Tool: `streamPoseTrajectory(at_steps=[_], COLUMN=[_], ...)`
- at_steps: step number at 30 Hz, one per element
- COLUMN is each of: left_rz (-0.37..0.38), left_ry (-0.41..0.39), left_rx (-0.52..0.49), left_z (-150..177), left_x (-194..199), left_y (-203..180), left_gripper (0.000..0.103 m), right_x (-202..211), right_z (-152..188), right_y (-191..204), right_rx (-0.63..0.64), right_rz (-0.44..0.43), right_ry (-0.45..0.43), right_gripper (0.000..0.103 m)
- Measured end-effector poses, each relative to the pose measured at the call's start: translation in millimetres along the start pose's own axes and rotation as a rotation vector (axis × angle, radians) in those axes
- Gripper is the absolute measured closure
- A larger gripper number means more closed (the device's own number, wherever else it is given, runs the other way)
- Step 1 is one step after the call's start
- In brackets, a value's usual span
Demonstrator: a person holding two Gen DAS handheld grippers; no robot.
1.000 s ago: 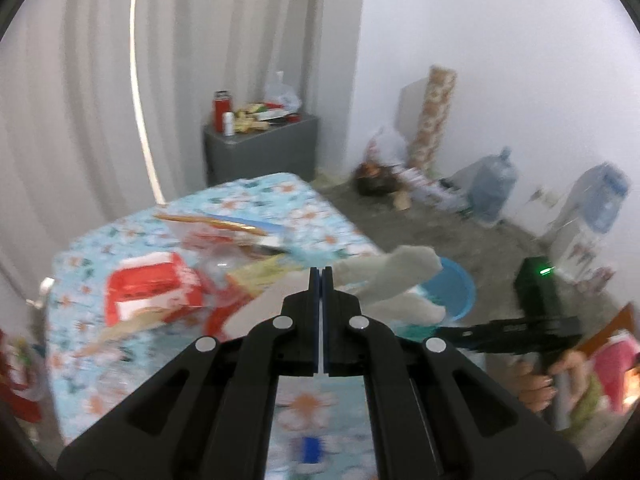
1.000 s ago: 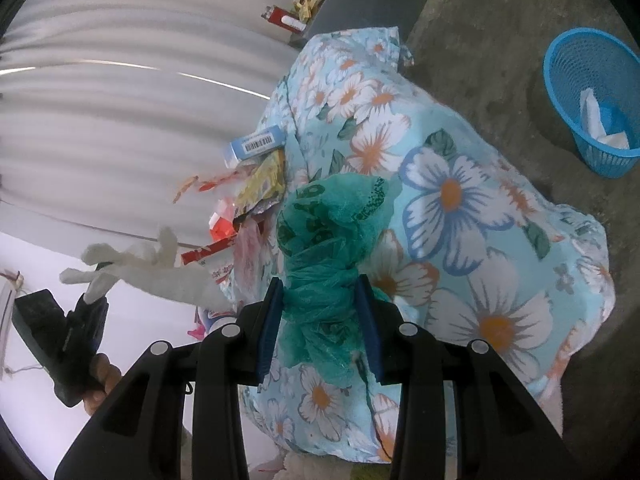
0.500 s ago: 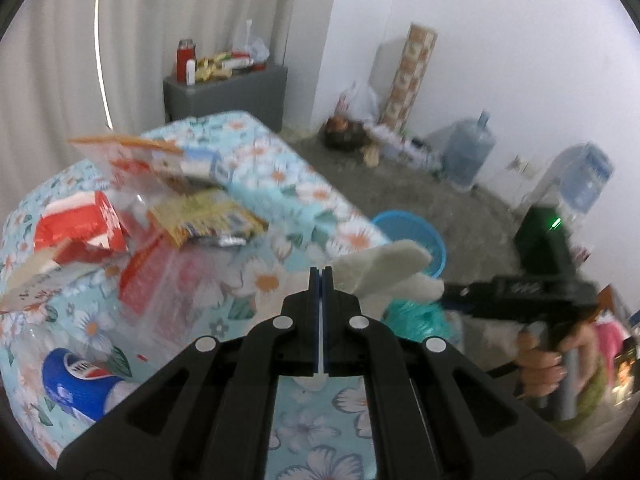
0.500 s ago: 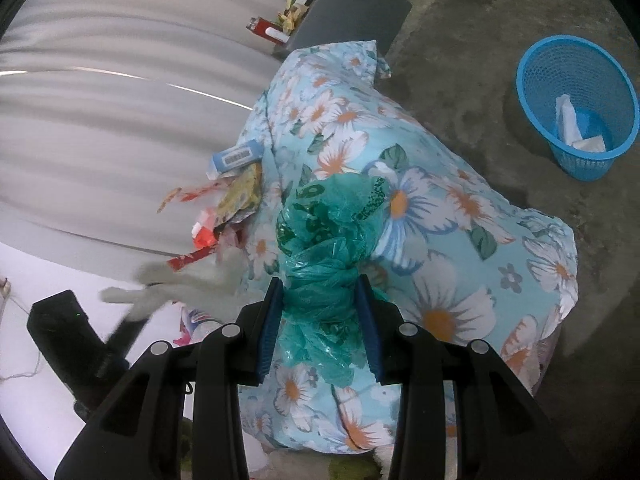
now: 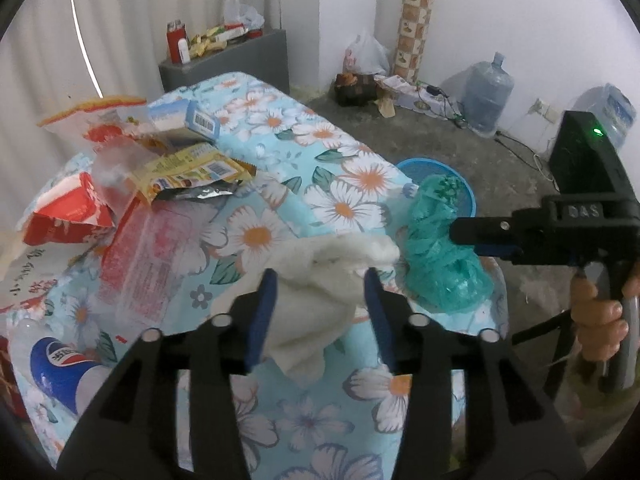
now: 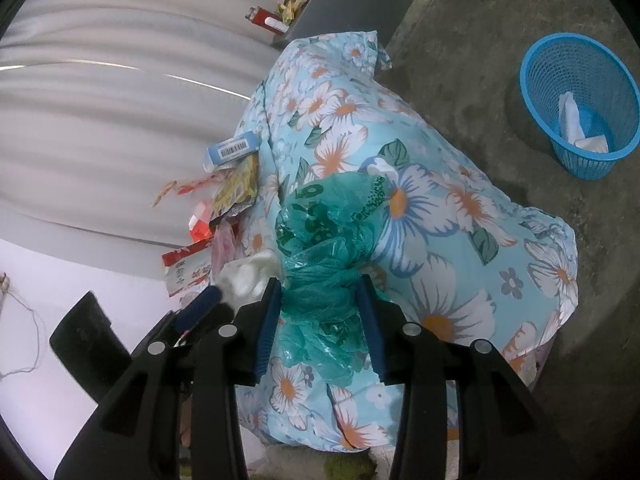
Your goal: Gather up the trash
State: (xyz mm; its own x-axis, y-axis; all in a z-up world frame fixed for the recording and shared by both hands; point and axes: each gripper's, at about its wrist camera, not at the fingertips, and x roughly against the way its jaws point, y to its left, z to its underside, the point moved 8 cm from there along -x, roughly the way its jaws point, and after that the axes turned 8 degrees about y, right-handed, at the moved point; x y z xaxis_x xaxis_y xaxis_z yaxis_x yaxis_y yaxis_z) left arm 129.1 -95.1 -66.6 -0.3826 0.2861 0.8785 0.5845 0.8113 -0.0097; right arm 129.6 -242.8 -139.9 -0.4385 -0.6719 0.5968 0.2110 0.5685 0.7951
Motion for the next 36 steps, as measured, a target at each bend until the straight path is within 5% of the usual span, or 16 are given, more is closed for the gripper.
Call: streamPoseTrajectory(at_steps=[6, 12, 28, 36], left_rz=[0.057, -0.005, -0.100, -0.126], left_ry=[-0.090, 0.002, 0.001, -0.036], left_rx=[-0.018, 0.041, 0.054, 0.044], left_z=[10, 22, 13, 7], left_x=[30, 7, -10, 1], left_y=[1, 16, 19, 17], left_gripper=[0.048, 0.049, 0.092, 0.096], right_x=[-1, -1, 2, 6], right_z=[1, 1, 2, 3], right_y=[0, 0, 0, 3], right_rx=[0.006, 0.000, 0.002, 0.006], right_rz=[0.005, -0.002, -0.017, -0.029], right_ry=[0.001, -0.001, -0.009, -0.016], right_gripper=[0.064, 0.064, 0.065, 0.066])
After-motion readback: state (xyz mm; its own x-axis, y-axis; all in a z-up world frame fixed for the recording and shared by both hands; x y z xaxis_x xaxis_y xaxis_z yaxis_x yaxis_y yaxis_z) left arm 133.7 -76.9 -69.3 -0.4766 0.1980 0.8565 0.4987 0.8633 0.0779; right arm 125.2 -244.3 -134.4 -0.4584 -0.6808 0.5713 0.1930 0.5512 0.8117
